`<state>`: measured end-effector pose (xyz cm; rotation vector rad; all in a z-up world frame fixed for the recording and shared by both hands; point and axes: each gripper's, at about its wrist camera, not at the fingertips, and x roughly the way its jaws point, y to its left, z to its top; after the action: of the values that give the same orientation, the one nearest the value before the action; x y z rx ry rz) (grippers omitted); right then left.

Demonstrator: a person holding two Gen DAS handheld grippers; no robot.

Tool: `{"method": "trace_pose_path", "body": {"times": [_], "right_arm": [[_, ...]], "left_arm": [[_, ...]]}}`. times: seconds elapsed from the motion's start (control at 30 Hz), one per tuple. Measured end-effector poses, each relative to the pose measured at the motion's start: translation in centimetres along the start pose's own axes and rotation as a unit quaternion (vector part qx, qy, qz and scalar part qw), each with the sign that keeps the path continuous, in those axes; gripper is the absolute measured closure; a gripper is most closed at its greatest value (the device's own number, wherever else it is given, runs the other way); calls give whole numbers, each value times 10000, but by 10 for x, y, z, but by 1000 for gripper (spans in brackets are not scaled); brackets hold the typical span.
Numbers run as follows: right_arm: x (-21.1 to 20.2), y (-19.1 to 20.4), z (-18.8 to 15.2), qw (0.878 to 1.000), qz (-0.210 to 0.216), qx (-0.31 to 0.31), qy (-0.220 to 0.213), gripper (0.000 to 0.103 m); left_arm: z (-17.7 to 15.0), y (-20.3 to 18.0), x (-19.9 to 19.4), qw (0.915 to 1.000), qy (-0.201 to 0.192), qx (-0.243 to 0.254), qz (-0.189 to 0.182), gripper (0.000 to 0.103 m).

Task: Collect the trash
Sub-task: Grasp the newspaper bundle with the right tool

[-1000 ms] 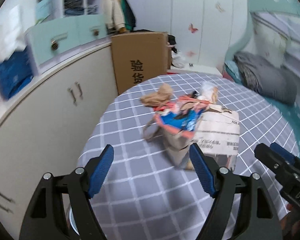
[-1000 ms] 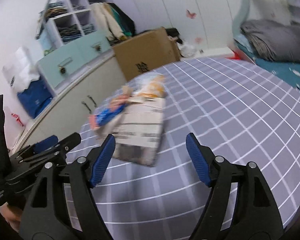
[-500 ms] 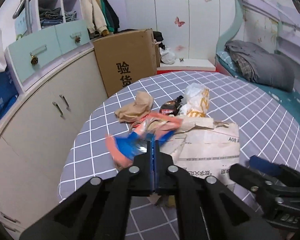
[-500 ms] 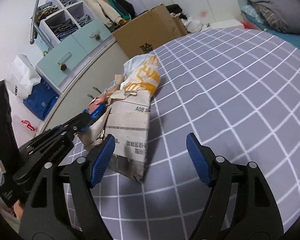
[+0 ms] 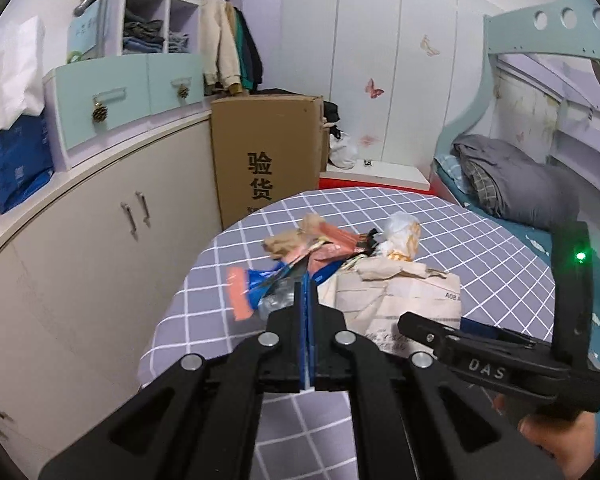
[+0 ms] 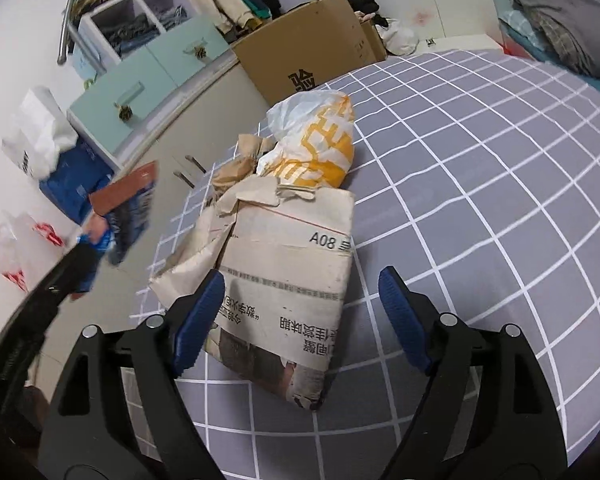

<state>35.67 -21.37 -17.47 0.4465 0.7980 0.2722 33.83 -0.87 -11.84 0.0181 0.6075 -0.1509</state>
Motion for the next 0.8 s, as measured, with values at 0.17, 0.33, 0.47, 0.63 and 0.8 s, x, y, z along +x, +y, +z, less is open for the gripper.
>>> {"method": "trace_pose_path", "body": {"times": [0.17, 0.33, 0.47, 0.63, 0.8], "right_arm": [[-3, 3, -4, 9999, 109, -86, 28, 74], [-40, 14, -18, 9988, 257, -217, -368, 91], [-70, 33, -26, 9964, 312, -393, -686, 95], [-107, 68, -35, 9878, 63, -866, -1293, 96], [-131, 102, -43, 9795, 40, -1168, -1639, 96]], "left_arm": [[-7, 17, -12, 9998, 91, -174, 75, 102], [-15, 37, -31, 9993, 93, -350, 68, 102], [-21, 49, -49, 9988, 75, -474, 20, 102], [-26, 66, -73, 9978, -50, -653, -67, 102], [-39, 92, -96, 9957, -169, -908, -14, 102]]}}
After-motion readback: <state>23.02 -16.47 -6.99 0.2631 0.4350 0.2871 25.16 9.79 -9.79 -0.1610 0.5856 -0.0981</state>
